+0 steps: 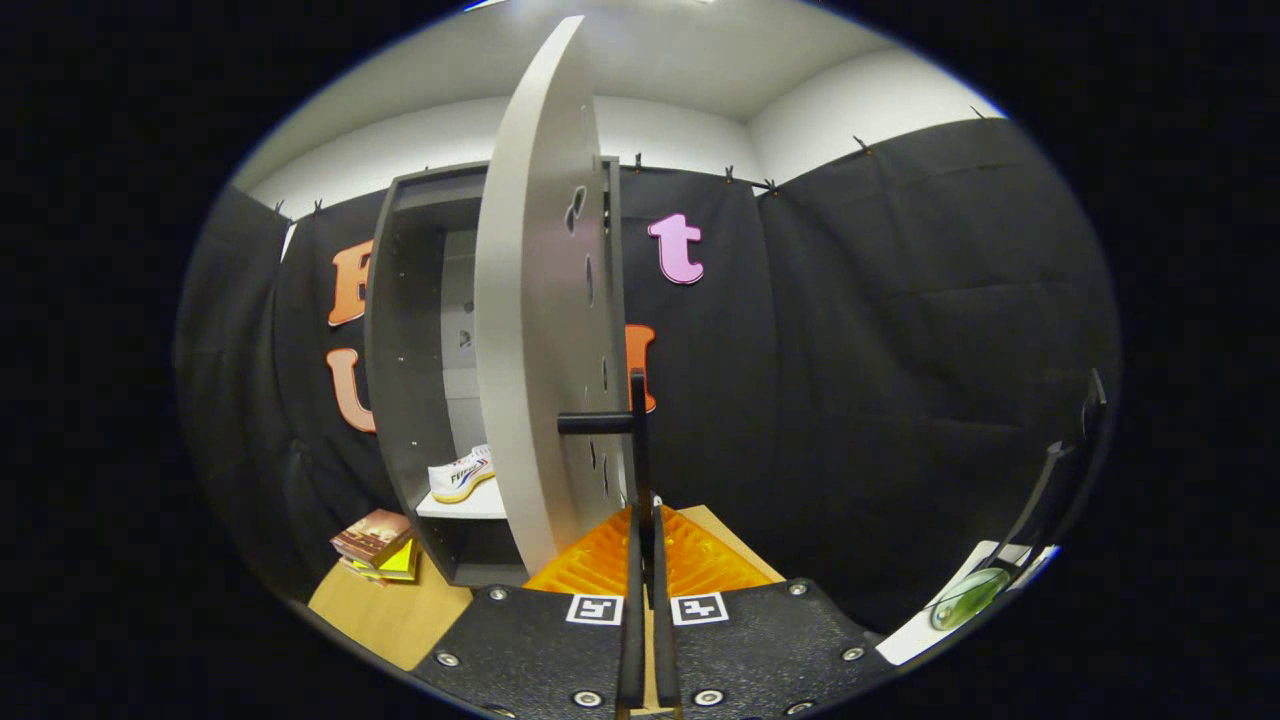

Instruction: Open the shoe cabinet door, grab the shoes and put them into the shoe cabinet, then close the shoe cabinet door.

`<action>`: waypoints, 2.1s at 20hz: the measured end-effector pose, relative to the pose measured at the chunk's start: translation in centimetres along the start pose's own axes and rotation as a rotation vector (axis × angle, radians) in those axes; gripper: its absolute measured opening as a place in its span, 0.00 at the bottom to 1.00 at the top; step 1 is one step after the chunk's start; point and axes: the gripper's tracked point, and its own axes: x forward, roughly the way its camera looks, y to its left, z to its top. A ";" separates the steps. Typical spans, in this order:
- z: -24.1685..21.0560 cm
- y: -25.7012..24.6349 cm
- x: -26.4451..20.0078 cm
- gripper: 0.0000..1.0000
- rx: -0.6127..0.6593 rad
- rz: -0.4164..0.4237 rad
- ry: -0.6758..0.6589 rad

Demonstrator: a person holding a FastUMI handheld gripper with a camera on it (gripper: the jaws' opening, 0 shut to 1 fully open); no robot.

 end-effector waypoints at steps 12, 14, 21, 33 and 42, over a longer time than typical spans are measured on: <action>3.6 1.3 -6.5 0.03 0.001 -0.043 -0.133; 2.1 3.8 -6.2 0.06 -0.016 0.006 -0.098; -9.1 11.9 -2.5 0.66 -0.061 0.180 0.170; -35.0 19.6 0.0 0.85 -0.062 0.307 0.649; -45.0 22.2 0.3 0.76 -0.123 0.315 0.801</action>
